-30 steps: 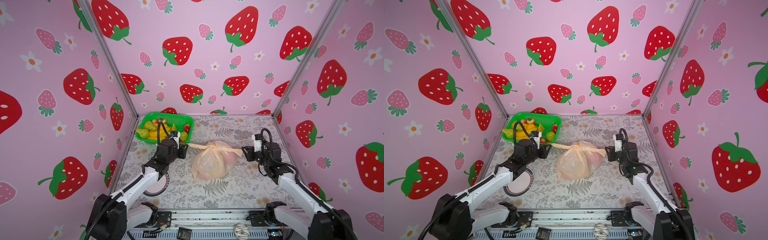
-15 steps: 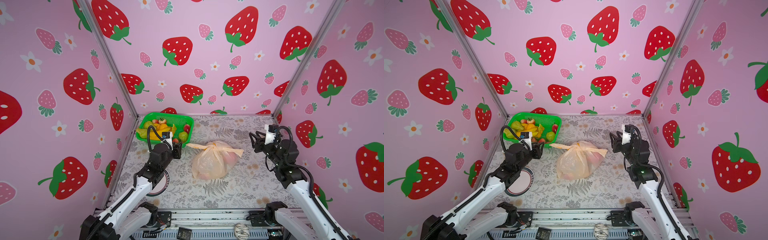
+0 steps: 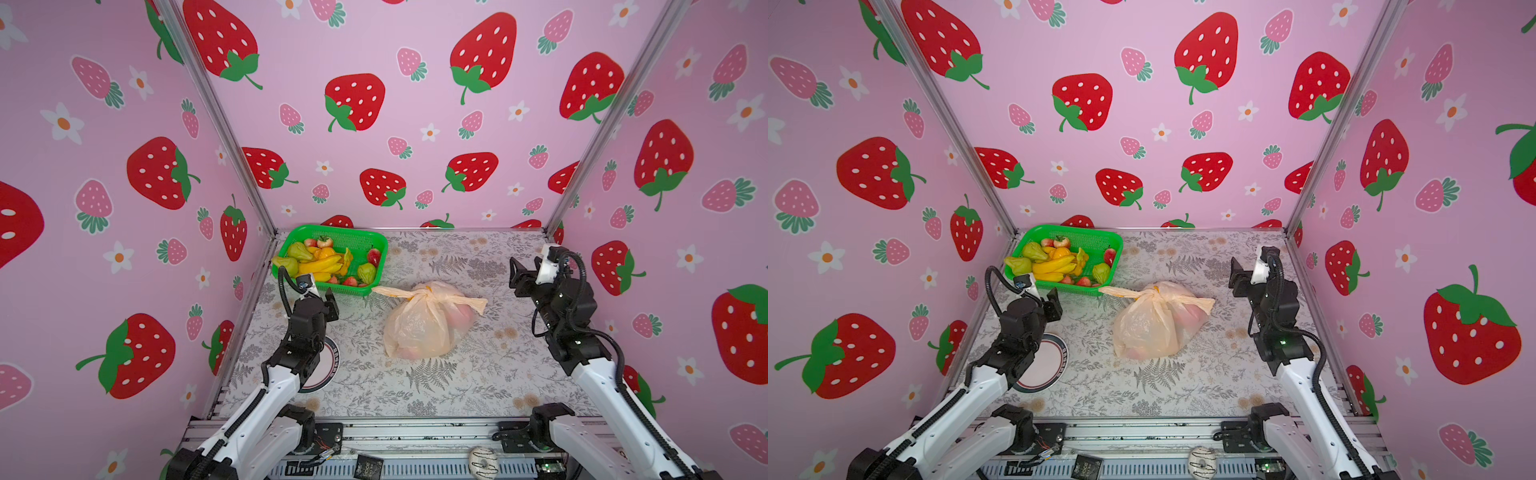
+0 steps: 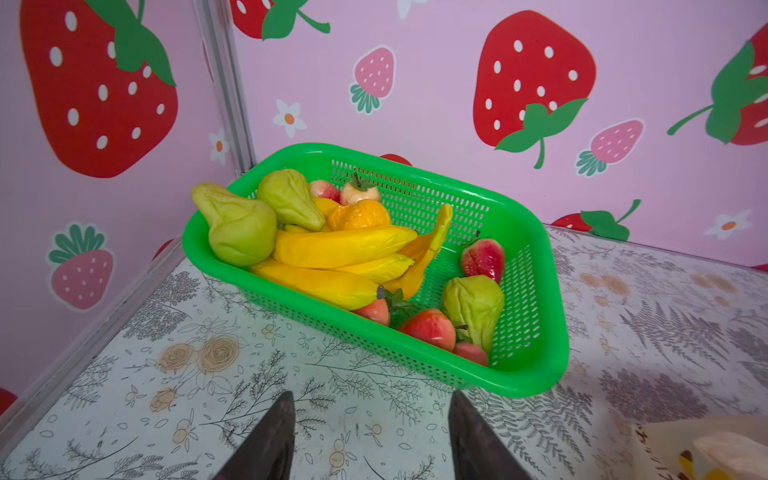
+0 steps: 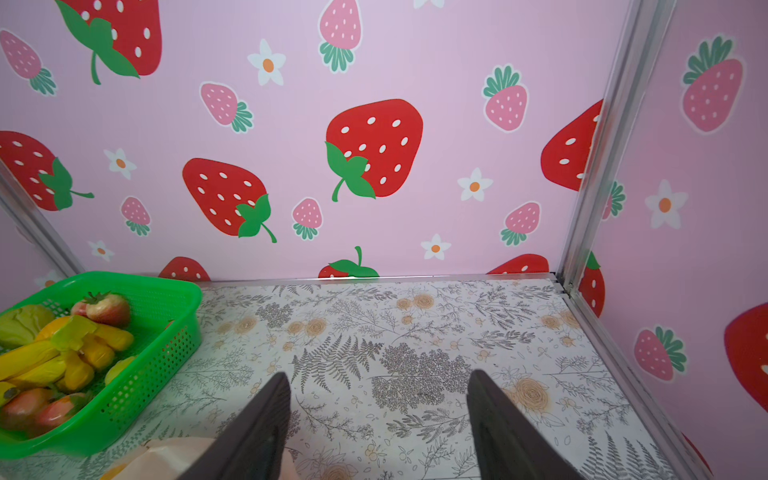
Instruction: Place the fake fruits into the plastic bag and tie a complex knot
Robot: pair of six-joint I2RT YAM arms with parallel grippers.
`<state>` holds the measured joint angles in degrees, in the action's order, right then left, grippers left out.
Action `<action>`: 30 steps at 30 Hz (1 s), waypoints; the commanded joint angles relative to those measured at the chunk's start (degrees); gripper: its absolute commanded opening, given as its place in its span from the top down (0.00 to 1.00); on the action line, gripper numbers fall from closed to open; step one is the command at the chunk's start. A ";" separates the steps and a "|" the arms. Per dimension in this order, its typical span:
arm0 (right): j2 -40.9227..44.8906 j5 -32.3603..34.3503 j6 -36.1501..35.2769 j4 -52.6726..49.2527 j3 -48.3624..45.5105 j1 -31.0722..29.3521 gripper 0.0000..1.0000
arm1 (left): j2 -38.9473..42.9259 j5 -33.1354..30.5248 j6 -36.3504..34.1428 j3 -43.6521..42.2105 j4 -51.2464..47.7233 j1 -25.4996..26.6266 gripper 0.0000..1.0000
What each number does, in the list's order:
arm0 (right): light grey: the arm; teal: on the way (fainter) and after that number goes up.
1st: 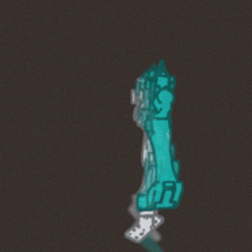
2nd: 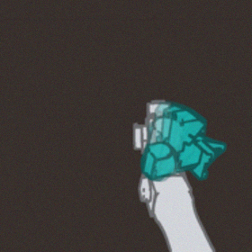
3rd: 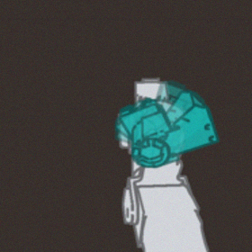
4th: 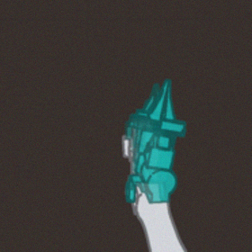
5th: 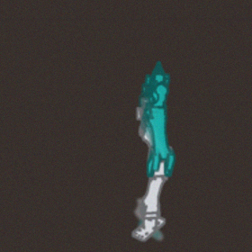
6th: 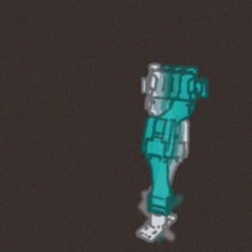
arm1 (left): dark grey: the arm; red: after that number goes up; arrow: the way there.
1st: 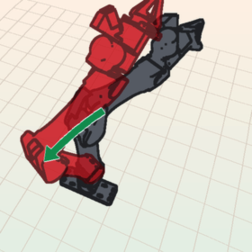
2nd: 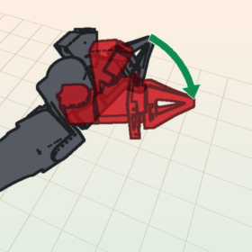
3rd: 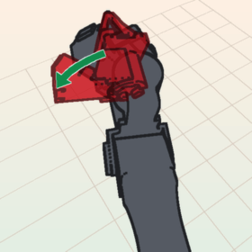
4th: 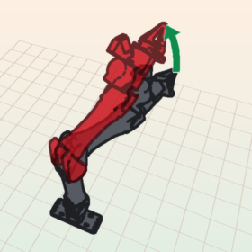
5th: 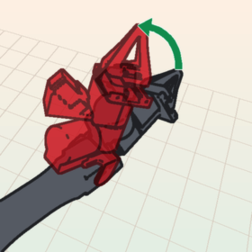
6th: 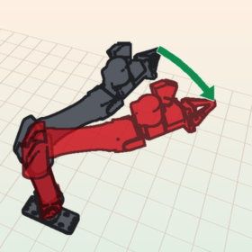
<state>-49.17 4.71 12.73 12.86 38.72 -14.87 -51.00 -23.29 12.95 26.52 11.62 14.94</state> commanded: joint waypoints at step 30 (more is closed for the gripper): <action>-34.88 16.37 -10.22 42.78 -18.18 3.17 0.00 | -33.65 5.11 -11.37 -2.83 34.11 -10.02 0.01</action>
<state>-83.81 21.47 5.08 50.02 19.42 -12.14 -82.28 -21.21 3.51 23.70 37.87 5.32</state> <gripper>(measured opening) 0.993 0.993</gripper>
